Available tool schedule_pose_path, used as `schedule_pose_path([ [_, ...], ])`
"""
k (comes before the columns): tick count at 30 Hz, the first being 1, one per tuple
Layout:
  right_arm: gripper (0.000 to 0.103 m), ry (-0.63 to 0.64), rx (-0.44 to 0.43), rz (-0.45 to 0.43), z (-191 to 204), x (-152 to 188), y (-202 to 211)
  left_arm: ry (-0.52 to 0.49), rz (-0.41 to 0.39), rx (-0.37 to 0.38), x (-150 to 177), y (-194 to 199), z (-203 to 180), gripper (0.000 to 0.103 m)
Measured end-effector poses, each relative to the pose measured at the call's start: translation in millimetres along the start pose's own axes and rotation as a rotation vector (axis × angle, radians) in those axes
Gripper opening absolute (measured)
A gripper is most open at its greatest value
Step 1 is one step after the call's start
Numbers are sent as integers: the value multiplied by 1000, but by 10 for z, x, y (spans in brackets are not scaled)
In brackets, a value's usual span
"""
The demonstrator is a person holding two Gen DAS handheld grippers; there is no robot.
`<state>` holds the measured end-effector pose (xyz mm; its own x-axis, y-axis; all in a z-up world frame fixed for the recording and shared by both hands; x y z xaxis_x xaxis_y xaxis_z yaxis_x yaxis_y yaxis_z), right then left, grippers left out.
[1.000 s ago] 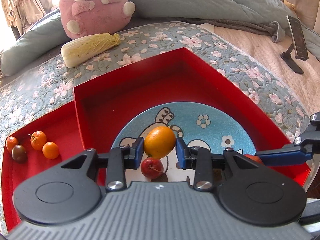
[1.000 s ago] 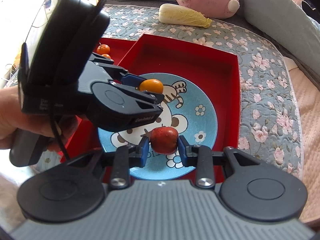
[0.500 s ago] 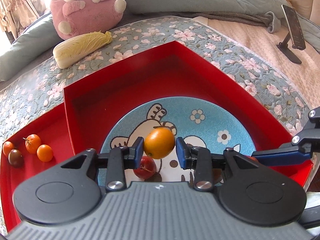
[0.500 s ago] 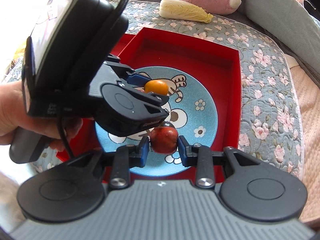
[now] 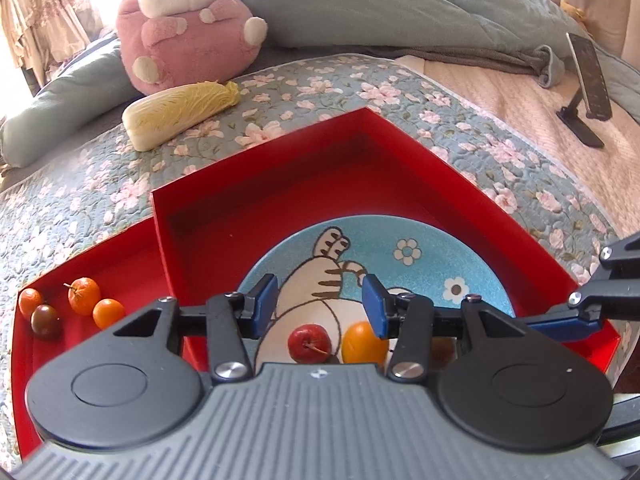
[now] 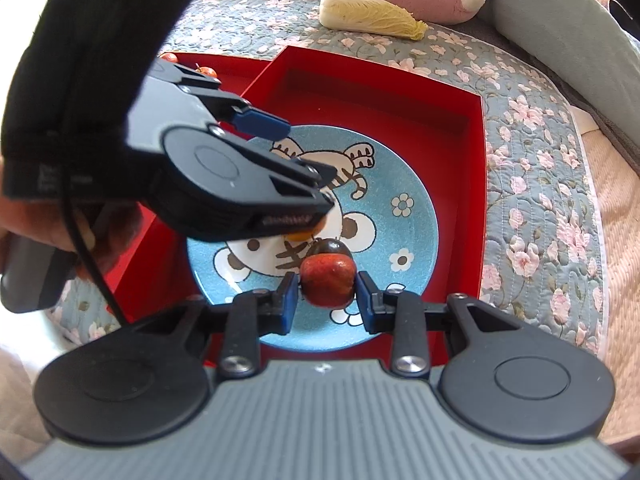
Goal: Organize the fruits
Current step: 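Open the left tool to drop the yellow tomato on the plate while the right tool lowers the red tomato, then open the right tool to release the red tomato onto the plate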
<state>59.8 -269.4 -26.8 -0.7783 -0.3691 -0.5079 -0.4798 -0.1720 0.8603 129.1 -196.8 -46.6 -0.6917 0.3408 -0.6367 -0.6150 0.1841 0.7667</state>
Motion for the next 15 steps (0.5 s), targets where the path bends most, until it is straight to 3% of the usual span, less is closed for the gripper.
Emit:
schedule_pose_path([
  [15, 35, -44, -5, -9, 1, -101, -191, 92, -37, -49, 1, 183, 408, 53],
])
Point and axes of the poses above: each gripper's, at about its wrist camera, not at the fingertips, and y roughly against the way its jaws point, z to its left, x to its underside, the point moved 5 cm from there along -y, roughly the way its jaws point, and after that the axes turned 3 degrees about z, right-handed, at the moved point
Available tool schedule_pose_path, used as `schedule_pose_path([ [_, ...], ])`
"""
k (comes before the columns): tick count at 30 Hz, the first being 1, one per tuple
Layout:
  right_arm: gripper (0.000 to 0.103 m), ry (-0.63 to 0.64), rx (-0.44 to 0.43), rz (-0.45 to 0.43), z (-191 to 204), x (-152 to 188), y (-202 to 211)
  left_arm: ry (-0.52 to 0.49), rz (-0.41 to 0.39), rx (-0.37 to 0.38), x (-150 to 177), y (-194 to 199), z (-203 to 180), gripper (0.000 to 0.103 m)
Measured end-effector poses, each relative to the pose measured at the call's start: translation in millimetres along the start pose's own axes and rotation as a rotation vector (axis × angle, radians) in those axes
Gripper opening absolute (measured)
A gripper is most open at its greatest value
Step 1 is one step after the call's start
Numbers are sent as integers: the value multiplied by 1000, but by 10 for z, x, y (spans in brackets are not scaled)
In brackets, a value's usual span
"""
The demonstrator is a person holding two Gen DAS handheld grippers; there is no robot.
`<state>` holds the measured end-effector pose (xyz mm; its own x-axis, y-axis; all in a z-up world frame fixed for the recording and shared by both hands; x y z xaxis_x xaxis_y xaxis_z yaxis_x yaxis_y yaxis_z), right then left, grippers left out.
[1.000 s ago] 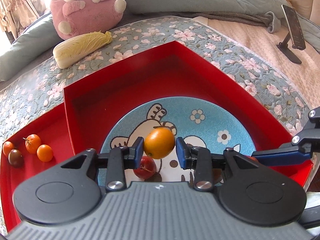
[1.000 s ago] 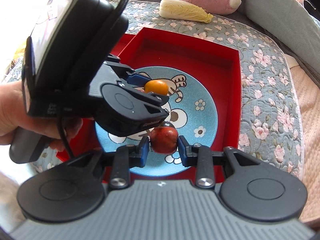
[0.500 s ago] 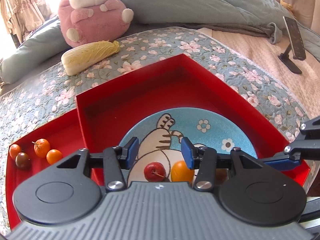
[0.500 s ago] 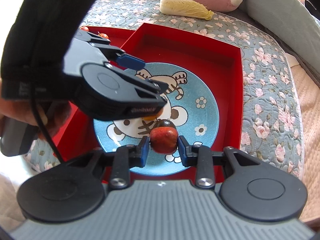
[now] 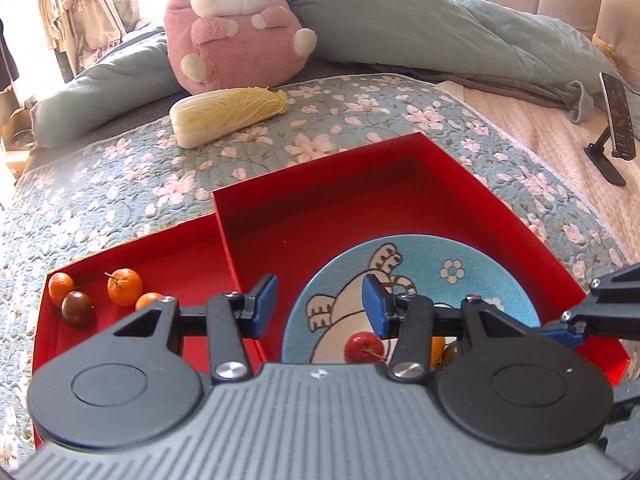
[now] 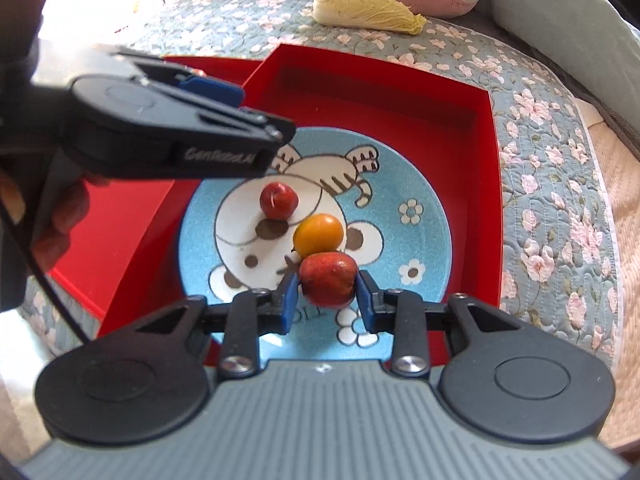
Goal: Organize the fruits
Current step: 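Open the right tool to release the red tomato onto the plate, then move both tools back over the tray toward the remaining tomatoes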
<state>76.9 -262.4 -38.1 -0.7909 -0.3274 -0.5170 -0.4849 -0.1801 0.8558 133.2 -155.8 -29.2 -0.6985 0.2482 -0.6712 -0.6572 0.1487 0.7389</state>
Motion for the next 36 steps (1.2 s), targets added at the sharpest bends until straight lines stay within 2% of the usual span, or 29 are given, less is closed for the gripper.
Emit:
schedule_pose_path([
  [6, 35, -21, 76, -46, -27, -104, -27, 19, -5, -11, 28, 37, 135, 53],
  [9, 35, -44, 75, -54, -49, -133, -56, 22, -7, -10, 37, 59, 180, 53],
  [22, 40, 8, 110, -79, 89, -204, -80, 32, -3, -24, 92, 95, 342, 53],
  [29, 43, 13, 99, -123, 178, -266, 11, 41, -8, -34, 114, 136, 446, 53],
  [36, 43, 88, 58, -202, 483, -409, 92, 80, -12, -69, 181, 198, 716, 53],
])
Point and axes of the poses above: each gripper's, at about its wrist camera, not at the fingertips, and y roughly against the way its jaws point, z to its left, x to its underside, the point moved 5 cm from there along -y, roughly the way its jaws point, and after that the axes turned 3 degrees about z, right-handed, at the moved point
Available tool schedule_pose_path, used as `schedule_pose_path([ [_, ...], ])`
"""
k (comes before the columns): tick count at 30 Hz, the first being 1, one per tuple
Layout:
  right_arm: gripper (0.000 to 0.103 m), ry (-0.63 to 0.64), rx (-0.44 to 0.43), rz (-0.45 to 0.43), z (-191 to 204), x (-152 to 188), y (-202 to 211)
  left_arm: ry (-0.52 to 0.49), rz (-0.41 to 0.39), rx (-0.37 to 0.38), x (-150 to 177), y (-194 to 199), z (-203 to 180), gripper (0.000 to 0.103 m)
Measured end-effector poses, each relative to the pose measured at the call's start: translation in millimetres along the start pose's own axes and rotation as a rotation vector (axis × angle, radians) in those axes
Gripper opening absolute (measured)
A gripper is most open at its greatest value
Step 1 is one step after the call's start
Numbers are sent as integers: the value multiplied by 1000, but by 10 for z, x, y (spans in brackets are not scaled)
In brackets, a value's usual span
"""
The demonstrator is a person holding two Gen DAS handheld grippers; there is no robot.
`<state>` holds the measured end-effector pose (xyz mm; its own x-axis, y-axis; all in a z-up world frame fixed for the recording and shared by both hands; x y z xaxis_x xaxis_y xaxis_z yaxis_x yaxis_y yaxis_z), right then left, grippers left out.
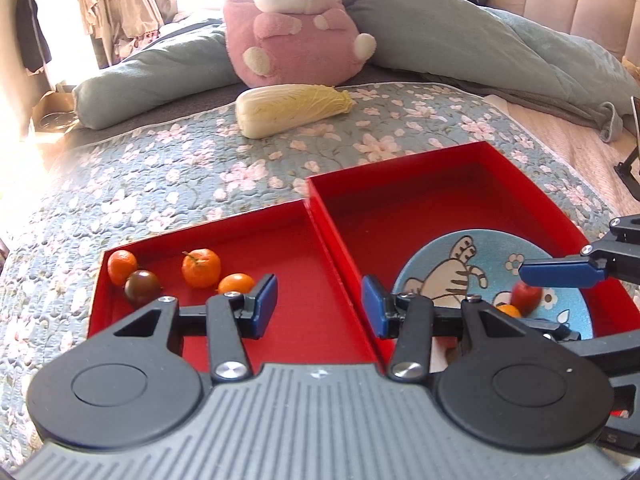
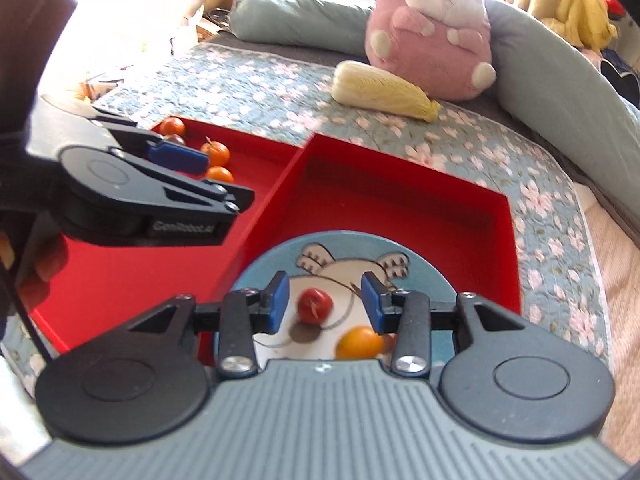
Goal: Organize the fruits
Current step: 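Move both tools back over the tray toward the remaining tomatoes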
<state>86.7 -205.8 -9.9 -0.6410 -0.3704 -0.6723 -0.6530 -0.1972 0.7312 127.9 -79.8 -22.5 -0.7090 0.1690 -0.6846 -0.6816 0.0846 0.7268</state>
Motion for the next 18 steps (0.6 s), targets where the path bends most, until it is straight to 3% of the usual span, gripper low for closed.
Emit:
schedule_pose_path([
  [18, 43, 85, -120, -33, 709, -399, -300, 161, 16, -116, 234, 30, 1015, 53],
])
Point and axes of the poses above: each gripper's, at about its wrist camera, not at the fingertips, and y roughly against the way its jaws point, z to its left, x to its underside, the point moved 5 cm from there along -y, roughly the way its jaws point, and after that the axes turned 3 degrees about z, right-handed, at the moved point
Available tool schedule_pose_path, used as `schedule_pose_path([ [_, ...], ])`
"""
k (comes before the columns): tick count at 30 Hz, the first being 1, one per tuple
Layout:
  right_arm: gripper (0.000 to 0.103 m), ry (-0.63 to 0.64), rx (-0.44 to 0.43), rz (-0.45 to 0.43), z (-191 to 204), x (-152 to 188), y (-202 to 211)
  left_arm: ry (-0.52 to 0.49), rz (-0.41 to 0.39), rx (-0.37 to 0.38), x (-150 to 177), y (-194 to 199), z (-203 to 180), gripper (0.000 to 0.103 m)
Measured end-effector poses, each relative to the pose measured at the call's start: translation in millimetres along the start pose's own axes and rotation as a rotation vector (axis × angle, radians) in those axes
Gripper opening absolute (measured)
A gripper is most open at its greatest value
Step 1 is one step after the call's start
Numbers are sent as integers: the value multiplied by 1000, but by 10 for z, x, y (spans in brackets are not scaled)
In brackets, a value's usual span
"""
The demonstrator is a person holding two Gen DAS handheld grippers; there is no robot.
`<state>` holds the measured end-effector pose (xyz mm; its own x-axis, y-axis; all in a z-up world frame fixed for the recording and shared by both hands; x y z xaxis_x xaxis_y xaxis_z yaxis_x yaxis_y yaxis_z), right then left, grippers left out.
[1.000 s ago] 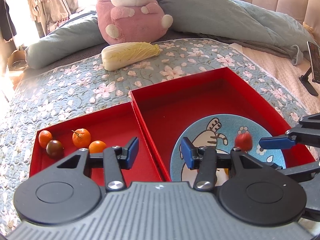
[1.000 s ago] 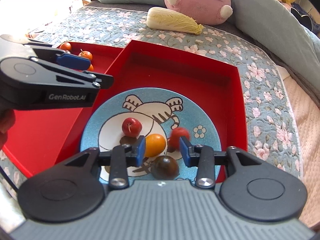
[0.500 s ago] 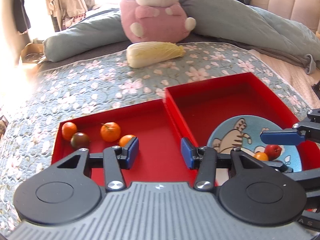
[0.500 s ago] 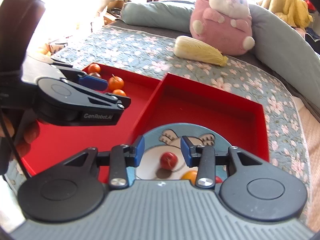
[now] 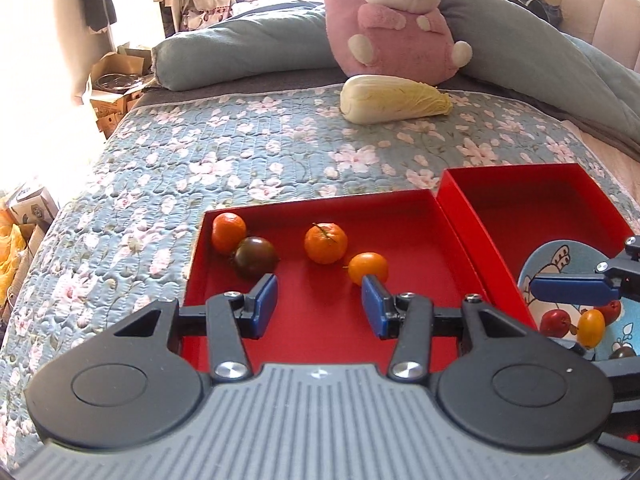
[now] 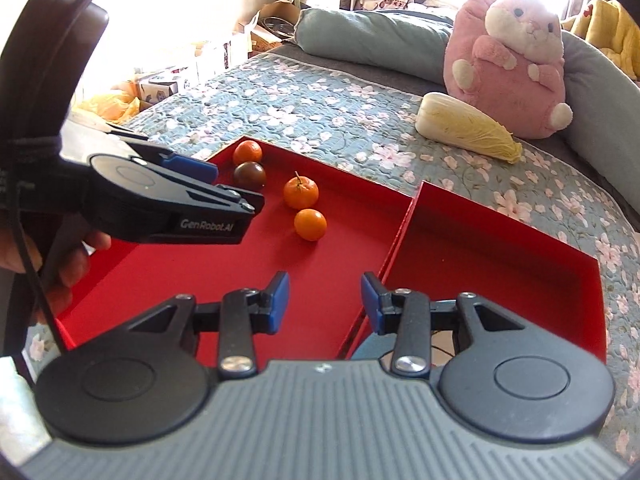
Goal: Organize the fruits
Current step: 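Move both tools back over the tray toward the remaining tomatoes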
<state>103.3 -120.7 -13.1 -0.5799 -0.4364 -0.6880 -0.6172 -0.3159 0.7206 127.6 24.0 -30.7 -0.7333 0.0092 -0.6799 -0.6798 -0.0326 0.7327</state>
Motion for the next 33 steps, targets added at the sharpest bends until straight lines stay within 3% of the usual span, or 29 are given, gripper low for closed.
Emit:
schedule_pose_path([
  [8, 43, 7, -46, 11, 130, -154, -275, 75, 23, -35, 8, -206, 412, 53],
  [14, 43, 26, -83, 58, 223, -233, -575, 97, 28, 3, -15, -383, 555, 53],
  [33, 45, 2, -99, 109, 46, -391, -1202, 56, 60, 52, -47, -1022, 694, 53],
])
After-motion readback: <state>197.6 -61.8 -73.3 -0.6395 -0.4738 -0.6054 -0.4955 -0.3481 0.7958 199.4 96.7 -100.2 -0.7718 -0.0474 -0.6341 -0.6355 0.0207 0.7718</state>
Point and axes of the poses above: each gripper's, at about its wrist camera, not at the fingertips, and y roughly against the way its jaws point, z to its left, x to its underside, the point moved 5 cm from there along -y, roughly the way its jaws point, and after that the axes turned 3 degrees about z, right-handed, at the moved point
